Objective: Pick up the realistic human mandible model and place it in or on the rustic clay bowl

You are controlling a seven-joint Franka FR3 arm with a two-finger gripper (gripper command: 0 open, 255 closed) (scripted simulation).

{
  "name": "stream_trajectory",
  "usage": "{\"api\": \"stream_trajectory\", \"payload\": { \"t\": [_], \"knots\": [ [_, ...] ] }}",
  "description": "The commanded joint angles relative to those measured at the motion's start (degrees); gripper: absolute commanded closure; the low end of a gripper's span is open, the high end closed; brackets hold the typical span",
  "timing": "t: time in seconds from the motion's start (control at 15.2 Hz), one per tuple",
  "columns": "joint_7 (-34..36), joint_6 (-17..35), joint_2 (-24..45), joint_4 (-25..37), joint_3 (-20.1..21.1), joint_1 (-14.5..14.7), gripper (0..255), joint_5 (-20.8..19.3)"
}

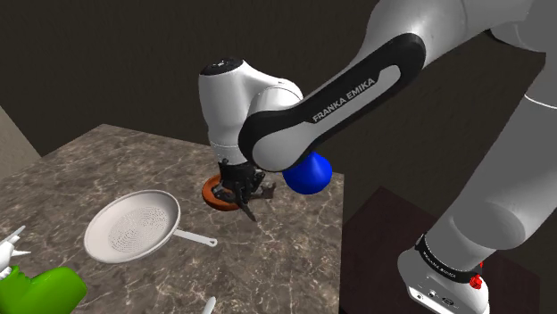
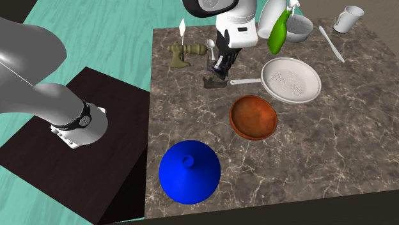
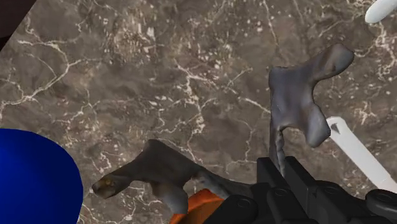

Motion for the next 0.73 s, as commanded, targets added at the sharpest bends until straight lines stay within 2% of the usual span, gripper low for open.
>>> {"api": "stream_trajectory", "payload": {
  "t": [0.0,0.33,0.66],
  "knots": [
    [0.20,-1.45,4.11,4.30,-1.26,-0.13,255,-3.46],
    [0.51,-5.47,14.74,16.40,-4.94,2.02,255,-10.36],
    [-1.18,-10.64,24.98,30.67,-8.44,5.27,255,-14.80]
  ]
}}
